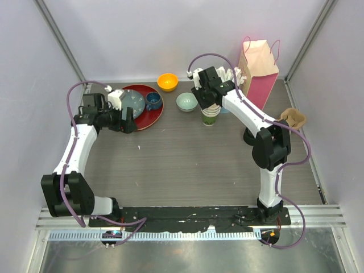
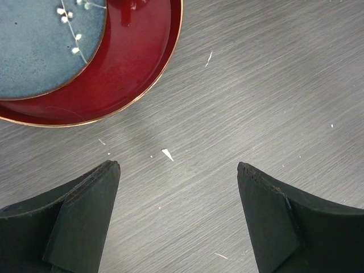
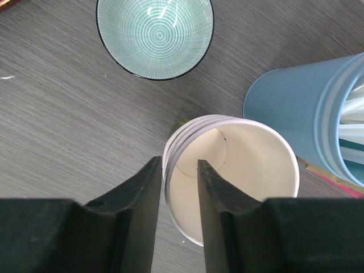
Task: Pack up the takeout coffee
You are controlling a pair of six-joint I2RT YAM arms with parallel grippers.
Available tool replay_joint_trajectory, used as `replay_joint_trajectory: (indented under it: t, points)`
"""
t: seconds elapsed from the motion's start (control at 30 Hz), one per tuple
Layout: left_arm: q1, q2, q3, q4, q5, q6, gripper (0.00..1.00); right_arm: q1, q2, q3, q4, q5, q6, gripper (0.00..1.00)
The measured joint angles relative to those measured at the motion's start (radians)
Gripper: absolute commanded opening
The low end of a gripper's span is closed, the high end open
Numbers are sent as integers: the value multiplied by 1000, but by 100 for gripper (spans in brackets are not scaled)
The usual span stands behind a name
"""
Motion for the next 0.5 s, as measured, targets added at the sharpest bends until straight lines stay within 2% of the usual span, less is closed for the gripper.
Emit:
replay_joint_trajectory:
  t: [0.13,0.33,0.5]
  points:
    - [-2,1,0,0,2,0,88,0,12,0,-6,-3,0,22]
    - [-3,11,0,0,3,1,88,0,13,3,-9,-3,0,30]
    - [-3,13,0,0,5,4,88,0,13,14,-21,-2,0,29]
